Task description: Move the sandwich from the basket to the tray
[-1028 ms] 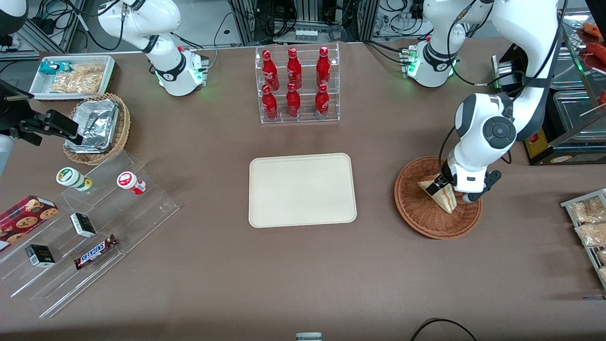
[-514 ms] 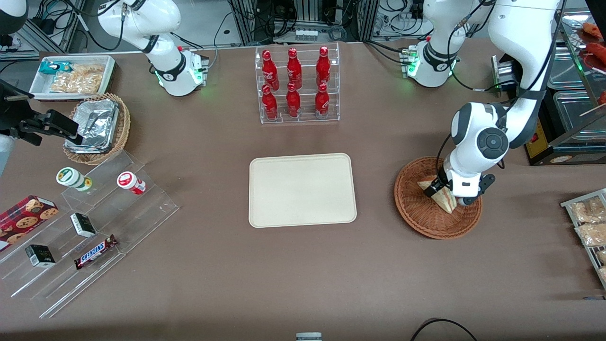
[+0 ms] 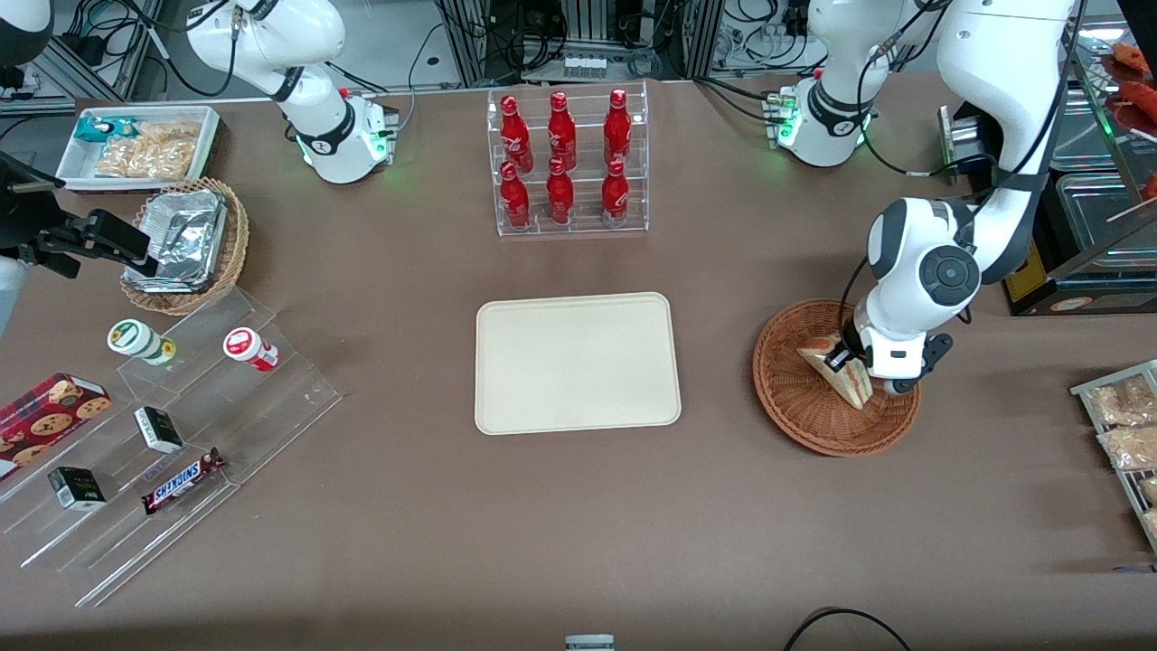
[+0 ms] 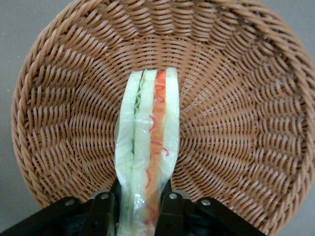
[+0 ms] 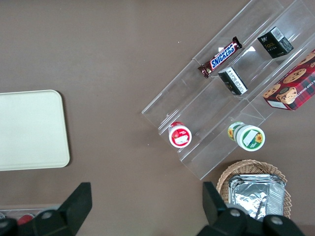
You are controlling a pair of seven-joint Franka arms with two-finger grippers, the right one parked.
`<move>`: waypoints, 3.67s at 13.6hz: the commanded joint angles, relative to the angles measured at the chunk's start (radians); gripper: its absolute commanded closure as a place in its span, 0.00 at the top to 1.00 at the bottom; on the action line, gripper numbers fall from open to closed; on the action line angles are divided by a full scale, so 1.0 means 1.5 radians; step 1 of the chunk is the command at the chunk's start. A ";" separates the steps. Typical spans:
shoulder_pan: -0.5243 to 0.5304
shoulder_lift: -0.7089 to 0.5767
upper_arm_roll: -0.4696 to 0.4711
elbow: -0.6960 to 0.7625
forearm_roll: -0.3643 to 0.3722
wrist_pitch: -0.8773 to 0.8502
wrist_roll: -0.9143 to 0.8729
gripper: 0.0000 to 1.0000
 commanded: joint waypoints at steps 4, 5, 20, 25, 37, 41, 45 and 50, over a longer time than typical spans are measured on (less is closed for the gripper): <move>-0.007 -0.052 -0.035 0.063 0.009 -0.171 0.142 0.03; -0.007 -0.049 -0.045 0.092 0.009 -0.205 0.171 0.04; -0.116 0.157 -0.273 0.310 0.082 -0.213 -0.032 0.03; -0.195 0.244 -0.273 0.402 0.133 -0.197 -0.117 0.03; -0.247 0.388 -0.267 0.533 0.168 -0.164 -0.127 0.73; -0.240 0.354 -0.268 0.535 0.162 -0.177 -0.126 1.00; -0.233 0.275 -0.268 0.536 0.164 -0.273 -0.124 1.00; -0.188 0.201 -0.268 0.518 0.163 -0.412 -0.087 1.00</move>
